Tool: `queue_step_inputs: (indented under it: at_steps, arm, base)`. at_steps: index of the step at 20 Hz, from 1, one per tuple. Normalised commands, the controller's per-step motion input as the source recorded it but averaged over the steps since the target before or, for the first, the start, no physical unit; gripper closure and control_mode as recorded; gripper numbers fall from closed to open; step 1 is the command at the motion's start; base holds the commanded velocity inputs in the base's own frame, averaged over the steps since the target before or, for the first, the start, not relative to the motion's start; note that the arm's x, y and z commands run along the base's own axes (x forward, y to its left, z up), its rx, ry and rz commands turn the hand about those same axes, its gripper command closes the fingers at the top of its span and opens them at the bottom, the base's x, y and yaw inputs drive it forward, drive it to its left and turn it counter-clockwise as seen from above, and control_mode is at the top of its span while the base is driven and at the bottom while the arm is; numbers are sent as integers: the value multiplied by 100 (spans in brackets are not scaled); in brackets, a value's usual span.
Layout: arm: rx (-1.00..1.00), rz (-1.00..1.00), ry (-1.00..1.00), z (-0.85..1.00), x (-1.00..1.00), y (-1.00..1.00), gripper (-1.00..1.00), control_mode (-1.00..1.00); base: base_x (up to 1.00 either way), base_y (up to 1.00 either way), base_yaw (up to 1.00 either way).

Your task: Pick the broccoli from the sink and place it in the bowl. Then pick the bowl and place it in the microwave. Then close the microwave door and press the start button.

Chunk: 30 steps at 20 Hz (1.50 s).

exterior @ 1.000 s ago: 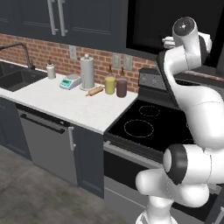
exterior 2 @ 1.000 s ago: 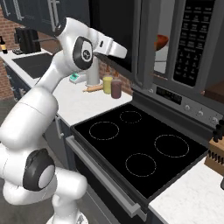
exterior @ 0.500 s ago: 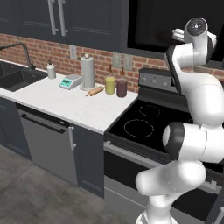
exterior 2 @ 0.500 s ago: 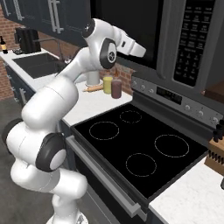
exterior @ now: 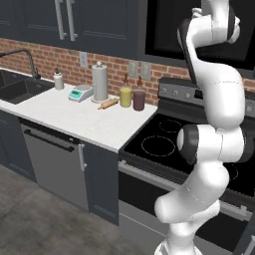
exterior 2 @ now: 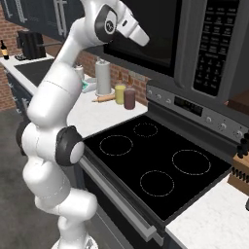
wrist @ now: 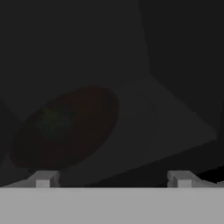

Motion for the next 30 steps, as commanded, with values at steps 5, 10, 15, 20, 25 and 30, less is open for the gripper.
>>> queue_step_inputs:
  at_steps: [5,10,15,20,25,30]
  arm:
    - [-9,10,-22,-18,-100,29,-100,-100]
    - [-8,14,-36,-97,-100,39,-100,-100]
    - [-19,19,-38,-69,-100,15,-100,-100]
    - [-27,19,-20,-8,-100,0,-100,-100]
    - [-28,17,-13,1,-100,0,100,-100]
    - [-16,10,-1,22,-82,0,100,-100]
  base:
    - [0,0,0]
    - [0,0,0]
    - [0,0,0]
    - [0,0,0]
    - [0,0,0]
    - [0,0,0]
